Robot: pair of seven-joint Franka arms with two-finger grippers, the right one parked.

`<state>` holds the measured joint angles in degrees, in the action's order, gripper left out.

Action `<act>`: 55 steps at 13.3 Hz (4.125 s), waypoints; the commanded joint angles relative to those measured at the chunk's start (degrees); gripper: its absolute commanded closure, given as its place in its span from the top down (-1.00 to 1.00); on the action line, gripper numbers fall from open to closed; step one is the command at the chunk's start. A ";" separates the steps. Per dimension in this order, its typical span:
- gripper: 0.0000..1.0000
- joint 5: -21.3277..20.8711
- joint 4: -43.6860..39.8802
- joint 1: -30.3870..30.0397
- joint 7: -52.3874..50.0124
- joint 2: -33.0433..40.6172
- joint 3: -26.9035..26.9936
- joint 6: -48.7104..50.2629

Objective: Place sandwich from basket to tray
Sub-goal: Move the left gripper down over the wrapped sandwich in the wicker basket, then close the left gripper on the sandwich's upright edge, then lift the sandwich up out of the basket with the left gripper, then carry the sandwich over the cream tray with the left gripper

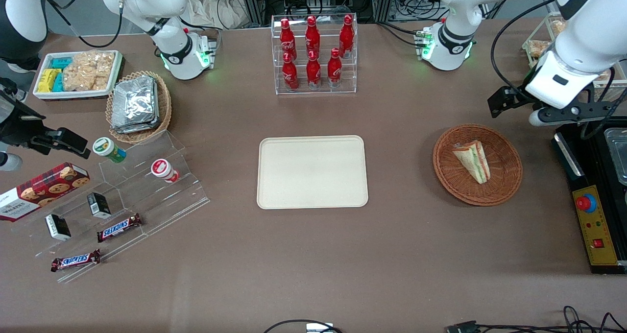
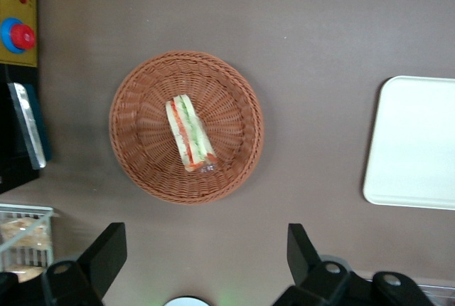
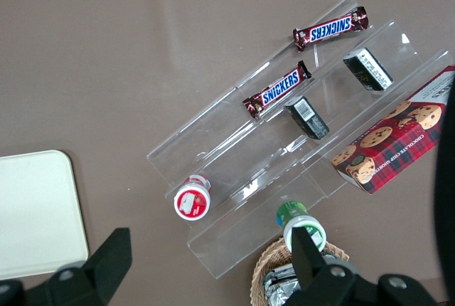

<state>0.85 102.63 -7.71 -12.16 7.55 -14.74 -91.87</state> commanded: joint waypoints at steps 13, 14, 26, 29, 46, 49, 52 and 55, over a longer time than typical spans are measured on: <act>1.00 2.05 28.04 -2.93 -2.96 6.17 4.54 -24.73; 1.00 2.05 30.16 -3.01 -2.96 4.86 4.54 -28.50; 1.00 1.61 37.12 -3.37 -7.18 -16.68 4.28 -54.91; 0.98 1.35 37.03 -3.37 -7.26 -18.44 4.28 -55.00; -0.72 0.73 1.75 -3.28 -5.34 -6.49 2.27 0.42; -0.69 0.56 -9.78 -3.28 1.24 -8.86 0.24 8.18; -0.63 0.65 -11.66 -3.28 1.88 -9.30 -4.40 8.81; -0.63 0.65 -13.49 -3.10 -3.53 -11.58 -13.52 8.64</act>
<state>2.23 92.79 -10.78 -11.74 -1.09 -22.39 -84.75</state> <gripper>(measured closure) 0.815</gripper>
